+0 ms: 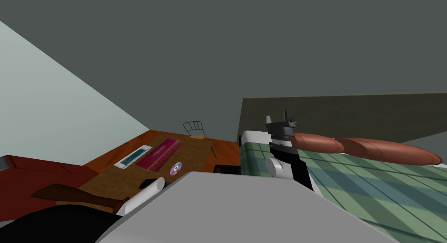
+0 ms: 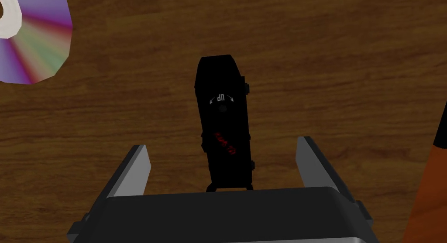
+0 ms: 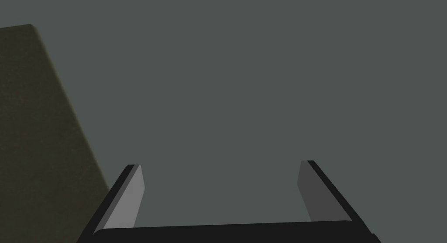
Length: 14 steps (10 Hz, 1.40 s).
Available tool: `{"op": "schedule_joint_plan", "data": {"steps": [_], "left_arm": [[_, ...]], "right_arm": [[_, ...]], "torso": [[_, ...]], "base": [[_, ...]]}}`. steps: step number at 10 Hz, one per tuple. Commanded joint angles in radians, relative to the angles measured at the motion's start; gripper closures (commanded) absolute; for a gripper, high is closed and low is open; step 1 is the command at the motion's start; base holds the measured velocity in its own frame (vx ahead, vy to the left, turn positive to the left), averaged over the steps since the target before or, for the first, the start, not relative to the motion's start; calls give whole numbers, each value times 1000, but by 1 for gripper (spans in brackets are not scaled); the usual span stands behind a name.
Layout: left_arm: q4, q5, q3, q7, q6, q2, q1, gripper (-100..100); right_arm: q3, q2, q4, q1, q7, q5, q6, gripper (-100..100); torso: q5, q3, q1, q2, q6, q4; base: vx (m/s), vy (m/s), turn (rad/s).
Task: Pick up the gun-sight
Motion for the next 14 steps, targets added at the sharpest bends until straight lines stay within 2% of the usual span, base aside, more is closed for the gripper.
{"op": "schedule_joint_plan", "data": {"steps": [1, 3, 4, 5, 9, 10, 11, 14], "left_arm": [[35, -10, -8, -9, -30, -7, -15, -100], [75, -20, -17, -20, -62, -17, -30, -100], [63, -13, -12, -19, -52, -12, -23, -100], [65, -14, -13, -20, -55, -13, -24, 100], [65, -14, -14, -19, -52, -15, -23, 100], [65, -14, -14, -19, -52, -15, -23, 0], [35, -10, -8, -9, -30, -7, -15, 100], [-14, 3, 3, 4, 11, 5, 4, 100]], "right_arm": [[0, 0, 0, 0, 0, 0, 0, 0], [0, 0, 0, 0, 0, 0, 0, 0], [0, 0, 0, 0, 0, 0, 0, 0], [0, 0, 0, 0, 0, 0, 0, 0], [0, 0, 0, 0, 0, 0, 0, 0], [0, 0, 0, 0, 0, 0, 0, 0], [0, 0, 0, 0, 0, 0, 0, 0], [0, 0, 0, 0, 0, 0, 0, 0]], "torso": [[0, 0, 0, 0, 0, 0], [0, 0, 1, 0, 0, 0], [0, 0, 1, 0, 0, 0], [0, 0, 0, 0, 0, 0], [1, 0, 4, 0, 0, 0], [2, 0, 5, 0, 0, 0], [2, 0, 5, 0, 0, 0], [1, 1, 3, 1, 1, 0]], "base": [[12, 27, 26], [16, 28, 24], [6, 12, 2], [0, 0, 0], [0, -1, 1], [0, 0, 0], [-6, -13, -33], [-13, -24, -22]]}}
